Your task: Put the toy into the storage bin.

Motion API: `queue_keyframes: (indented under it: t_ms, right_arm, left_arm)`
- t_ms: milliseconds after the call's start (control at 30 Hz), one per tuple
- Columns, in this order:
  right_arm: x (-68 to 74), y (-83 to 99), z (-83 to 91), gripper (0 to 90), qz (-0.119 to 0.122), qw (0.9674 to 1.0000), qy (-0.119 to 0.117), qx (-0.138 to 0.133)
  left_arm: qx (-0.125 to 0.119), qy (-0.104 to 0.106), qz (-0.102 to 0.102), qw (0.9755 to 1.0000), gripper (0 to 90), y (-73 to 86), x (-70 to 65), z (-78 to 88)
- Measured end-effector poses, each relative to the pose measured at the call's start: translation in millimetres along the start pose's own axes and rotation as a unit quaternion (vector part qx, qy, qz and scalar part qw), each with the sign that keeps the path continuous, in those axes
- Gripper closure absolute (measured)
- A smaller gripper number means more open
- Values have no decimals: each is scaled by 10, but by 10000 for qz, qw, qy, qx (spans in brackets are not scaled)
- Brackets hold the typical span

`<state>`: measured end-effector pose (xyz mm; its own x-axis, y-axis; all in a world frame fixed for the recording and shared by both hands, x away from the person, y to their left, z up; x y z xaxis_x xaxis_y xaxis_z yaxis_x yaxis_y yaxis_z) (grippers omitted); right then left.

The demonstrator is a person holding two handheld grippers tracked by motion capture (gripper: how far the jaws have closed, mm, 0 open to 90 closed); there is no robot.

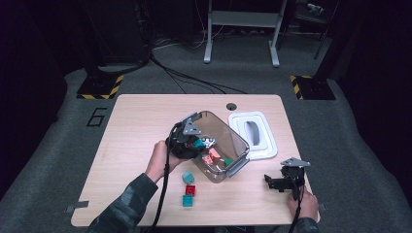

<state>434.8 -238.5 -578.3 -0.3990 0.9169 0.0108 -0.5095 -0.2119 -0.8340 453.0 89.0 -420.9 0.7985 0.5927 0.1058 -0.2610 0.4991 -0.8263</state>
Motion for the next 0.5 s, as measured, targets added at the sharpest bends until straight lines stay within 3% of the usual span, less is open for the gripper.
queue_keyframes:
  t_ms: [133,500]
  right_arm:
    - [0,0,0,0,0,10000,1,-1]
    - [0,0,0,0,2,10000,0,0]
  left_arm:
    - [143,55,44,9999,584,53,-20,-67]
    - [119,1,110,9999,584,60,-3,-112]
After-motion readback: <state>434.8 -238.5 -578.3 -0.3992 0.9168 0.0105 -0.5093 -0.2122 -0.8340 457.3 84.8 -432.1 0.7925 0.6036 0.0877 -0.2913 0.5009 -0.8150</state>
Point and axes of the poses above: each handheld gripper's, and its own axes: z roughly backward along the jaws, y roughly out of its underside, x roughly to its left, the point moved 7 cm from there along -z, roughly forward along the jaws, and after that the axes turned 11 degrees about -x, right-handed, at the moved point
